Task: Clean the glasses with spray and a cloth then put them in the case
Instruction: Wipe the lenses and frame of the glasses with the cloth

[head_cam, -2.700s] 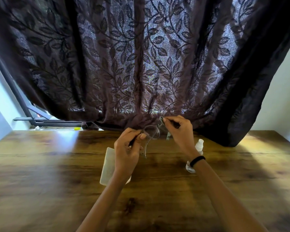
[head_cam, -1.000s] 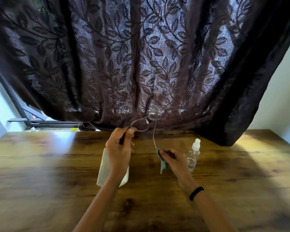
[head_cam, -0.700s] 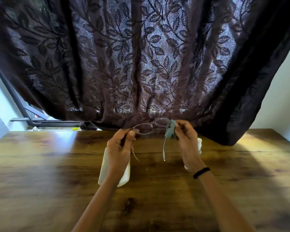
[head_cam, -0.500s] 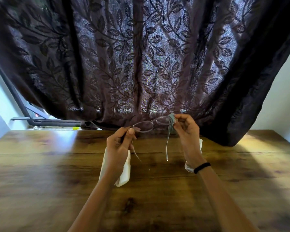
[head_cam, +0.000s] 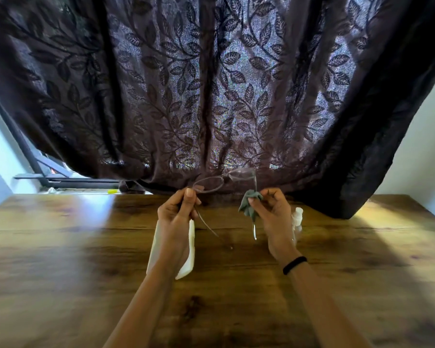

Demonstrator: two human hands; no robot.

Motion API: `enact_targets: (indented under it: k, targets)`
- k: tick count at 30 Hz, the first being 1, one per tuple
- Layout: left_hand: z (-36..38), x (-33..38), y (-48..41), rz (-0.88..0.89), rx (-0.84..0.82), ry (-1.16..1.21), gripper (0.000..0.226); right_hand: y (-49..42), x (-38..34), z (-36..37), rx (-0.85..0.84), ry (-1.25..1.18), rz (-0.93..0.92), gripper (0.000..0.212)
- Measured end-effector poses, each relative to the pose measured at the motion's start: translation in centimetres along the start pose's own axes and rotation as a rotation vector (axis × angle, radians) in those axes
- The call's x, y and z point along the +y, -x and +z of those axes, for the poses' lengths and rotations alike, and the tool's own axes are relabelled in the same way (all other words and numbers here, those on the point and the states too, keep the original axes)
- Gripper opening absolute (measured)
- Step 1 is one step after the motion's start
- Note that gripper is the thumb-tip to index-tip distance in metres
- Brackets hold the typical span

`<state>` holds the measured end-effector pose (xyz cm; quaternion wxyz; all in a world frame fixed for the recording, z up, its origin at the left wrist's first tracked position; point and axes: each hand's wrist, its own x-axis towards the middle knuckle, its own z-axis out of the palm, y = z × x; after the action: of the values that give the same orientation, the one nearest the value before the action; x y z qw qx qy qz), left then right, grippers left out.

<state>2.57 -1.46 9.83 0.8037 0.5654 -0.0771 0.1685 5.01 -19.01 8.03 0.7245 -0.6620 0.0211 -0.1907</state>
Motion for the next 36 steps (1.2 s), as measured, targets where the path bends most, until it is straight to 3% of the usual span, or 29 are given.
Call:
enact_targets:
  k: [7,12,16,27,36]
  targets:
    - [0.4,0.1,-0.5,0.035,0.075,0.072,0.024,3.0,2.6,0.5,0.026,0.004,0.210,0.017]
    - [0.1,0.1,-0.4,0.020,0.072,0.071,0.024,3.5,3.2,0.5,0.031,-0.018,0.245,0.018]
    - [-0.7,0.1,-0.7,-0.015,0.023,0.032,0.024,2.1,2.6,-0.1,0.049,0.052,0.191,0.019]
    - [-0.3,0.3,-0.3,-0.055,-0.106,-0.146,0.020,-2.1,-2.2,0.1,-0.005,0.057,-0.176,0.023]
    - [0.1,-0.1,-0.3,-0.042,0.040,0.068,0.020,0.0,0.2,0.4,0.028,0.060,-0.068,0.022]
